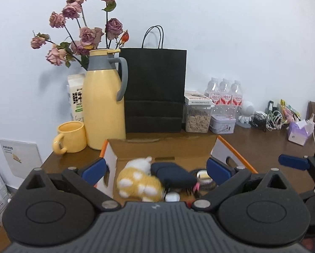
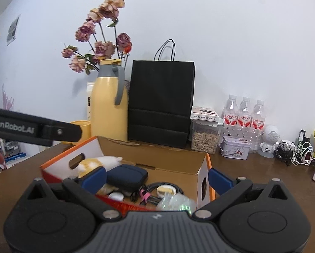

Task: Organize objects
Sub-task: 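Withdraw both grippers from the box back toward the table items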

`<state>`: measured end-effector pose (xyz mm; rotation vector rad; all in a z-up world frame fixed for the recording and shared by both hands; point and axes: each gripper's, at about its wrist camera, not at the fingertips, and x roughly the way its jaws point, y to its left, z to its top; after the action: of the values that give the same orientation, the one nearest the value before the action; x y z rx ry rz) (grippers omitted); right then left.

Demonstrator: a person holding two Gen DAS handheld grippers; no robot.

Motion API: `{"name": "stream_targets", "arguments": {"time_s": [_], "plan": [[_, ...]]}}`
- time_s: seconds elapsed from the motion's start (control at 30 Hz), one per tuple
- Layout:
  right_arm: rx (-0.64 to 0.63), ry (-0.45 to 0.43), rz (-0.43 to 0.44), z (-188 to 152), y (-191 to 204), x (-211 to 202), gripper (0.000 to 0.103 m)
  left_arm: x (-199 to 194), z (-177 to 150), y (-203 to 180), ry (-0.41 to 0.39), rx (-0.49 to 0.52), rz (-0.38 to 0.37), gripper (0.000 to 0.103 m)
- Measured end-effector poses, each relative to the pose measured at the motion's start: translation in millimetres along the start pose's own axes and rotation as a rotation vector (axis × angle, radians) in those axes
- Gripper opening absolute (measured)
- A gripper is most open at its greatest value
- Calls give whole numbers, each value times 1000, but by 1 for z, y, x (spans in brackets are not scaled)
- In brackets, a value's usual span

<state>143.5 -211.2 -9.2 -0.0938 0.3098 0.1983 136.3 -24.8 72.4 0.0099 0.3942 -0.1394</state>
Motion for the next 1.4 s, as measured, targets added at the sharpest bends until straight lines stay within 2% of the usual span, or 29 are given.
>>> {"name": "stream_targets", "arguments": {"time_s": [0.27,0.5,0.77,1.13,1.23,1.4], "plan": [[-28,27,20,-27,16,-55,103,-47,-46,16,43,18,-11,103],[-25,84,30,-57,26,-83,103,-73,-92,22,98,50,-13,103],[-19,138,50,-85,39,-108,103,-98,-132,17,155,72,-78,103],[16,211,52,-112,51,-137,103,-116,-167,7,248,80,-112,103],[40,230,32,-118,50,-143,103,-119,-171,7,254,78,-98,103],[60,241,26,-123,47,-147,103,-117,-174,5,265,79,-116,103]]}}
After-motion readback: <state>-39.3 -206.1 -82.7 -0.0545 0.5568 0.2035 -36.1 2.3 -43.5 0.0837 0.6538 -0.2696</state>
